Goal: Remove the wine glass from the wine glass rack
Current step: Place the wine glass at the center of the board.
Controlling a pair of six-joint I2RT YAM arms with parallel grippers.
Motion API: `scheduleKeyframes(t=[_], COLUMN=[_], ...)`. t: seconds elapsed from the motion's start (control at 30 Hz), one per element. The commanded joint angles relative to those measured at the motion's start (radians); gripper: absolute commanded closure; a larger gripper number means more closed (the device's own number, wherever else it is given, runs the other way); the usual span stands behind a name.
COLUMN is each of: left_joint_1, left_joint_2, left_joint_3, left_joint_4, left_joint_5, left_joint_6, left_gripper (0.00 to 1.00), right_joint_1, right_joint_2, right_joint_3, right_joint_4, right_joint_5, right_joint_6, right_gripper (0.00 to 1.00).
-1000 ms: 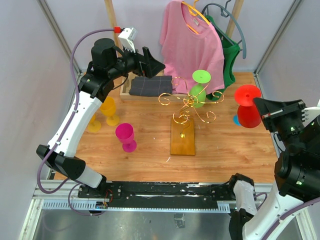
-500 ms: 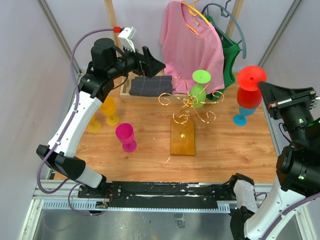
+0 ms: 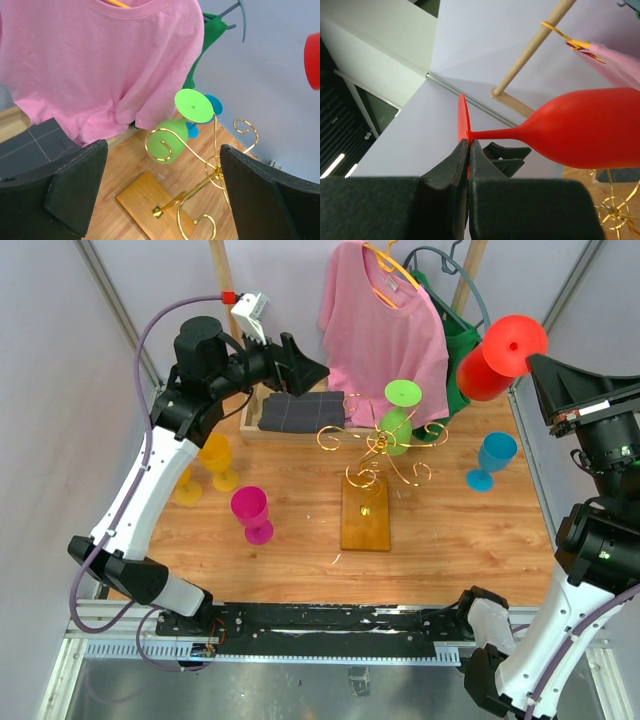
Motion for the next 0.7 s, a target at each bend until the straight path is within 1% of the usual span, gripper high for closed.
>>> scheduleKeyframes(t=[0.0,0.27,0.37,0.5,0.67], left_joint_1=[-0.007,-0.006,-0.006,-0.007,-0.008], left_joint_2=[-0.063,-0.087,-0.086,-0.092,-0.122], left_joint_3=[-0.006,0.009,0.018,0.008,-0.036], left_joint_4=[0.028,0.045,0.058,0.09,0.184], left_joint_5=[0.027,0.07,0.079,0.071,0.08], left_joint_6=[0.045,-0.002,-0.009,0.023,0.117], left_gripper=[0.01,0.01,0.01,0.01,0.01], right_joint_1=[-0.011,-0.011,-0.011,-0.011,-0.011], right_joint_2=[0.023,0.059,0.065,0.065,0.065], right_joint_3=[0.021,0.036,0.055,0.075,0.085], right_joint_4=[0.204,0.357,0.377,0.406,0.413], right_joint_5=[-0.025,-0.045,-0.047,-0.047,-0.059], right_joint_6=[0.124,0.269,0.313,0.361,0.387], right_gripper=[0.99,0.99,0.99,0.99,0.99])
